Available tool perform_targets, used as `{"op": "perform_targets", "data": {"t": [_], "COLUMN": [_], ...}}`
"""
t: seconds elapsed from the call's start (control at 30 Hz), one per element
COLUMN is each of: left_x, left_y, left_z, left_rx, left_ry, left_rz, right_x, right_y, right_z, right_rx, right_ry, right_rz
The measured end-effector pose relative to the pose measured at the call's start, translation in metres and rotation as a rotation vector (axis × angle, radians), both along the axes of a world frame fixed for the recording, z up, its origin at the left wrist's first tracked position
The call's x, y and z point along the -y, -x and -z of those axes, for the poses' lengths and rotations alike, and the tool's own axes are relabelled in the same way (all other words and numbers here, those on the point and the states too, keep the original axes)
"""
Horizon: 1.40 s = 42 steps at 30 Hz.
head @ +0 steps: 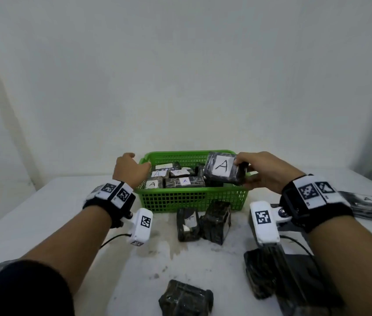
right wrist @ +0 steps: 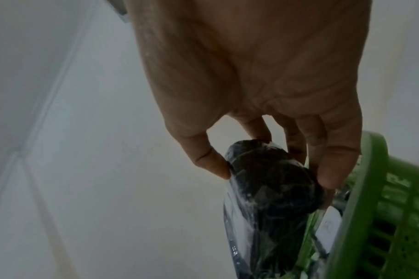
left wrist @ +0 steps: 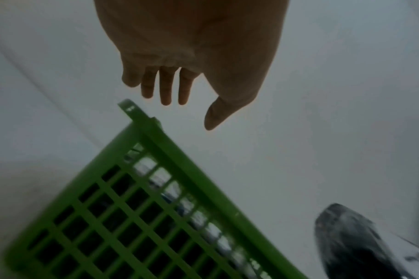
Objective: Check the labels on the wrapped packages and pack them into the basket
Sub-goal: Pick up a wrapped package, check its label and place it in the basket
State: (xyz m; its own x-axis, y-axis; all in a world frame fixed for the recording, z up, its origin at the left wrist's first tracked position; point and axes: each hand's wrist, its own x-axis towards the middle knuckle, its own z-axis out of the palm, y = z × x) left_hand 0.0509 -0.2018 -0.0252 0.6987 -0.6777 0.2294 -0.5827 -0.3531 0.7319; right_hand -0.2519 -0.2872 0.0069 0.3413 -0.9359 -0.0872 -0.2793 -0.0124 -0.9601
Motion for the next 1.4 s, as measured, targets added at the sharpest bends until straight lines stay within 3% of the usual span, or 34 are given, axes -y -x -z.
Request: {"op": "perform_targets", "data": {"t": [0.07,0.2,0.5,0.77,1.2,1.4], "left_x": [0.008,0.022,0.028,0.026,0.028,0.028], "left_y": [-0.007,-0.013,-0.011,-0.01,-0.011,-0.012], "left_z": [0.001,0.009,0.017,0.017,0.02,0.02], "left_rx": [-0.015,-0.028,-0.012,-0.013,0.027,-0.021], "left_ry": [-0.145,-0.259,-0.282,-0.266,-0.283,-0.246], "left_rz": [-0.024,0.004,0.038,0.028,0.034,0.018], "right_x": [0.015,0.036,0.06,0.059,0.069,0.067], "right_y": [-0.004,-0.016,-0.036,-0.057,-0.068,-0.068], "right_z": [0.001,0.003,0.006,0.017,0.033,0.029], "right_rx": [-0.085,-0.249,-0.513,-0.905,-1.003,-0.959], "right_ry": [0.025,0.069,0.091,0.247,0.297,0.224], "right_rz": [0.008,0.008,-0.065,-0.09,-0.033,-0.08]}}
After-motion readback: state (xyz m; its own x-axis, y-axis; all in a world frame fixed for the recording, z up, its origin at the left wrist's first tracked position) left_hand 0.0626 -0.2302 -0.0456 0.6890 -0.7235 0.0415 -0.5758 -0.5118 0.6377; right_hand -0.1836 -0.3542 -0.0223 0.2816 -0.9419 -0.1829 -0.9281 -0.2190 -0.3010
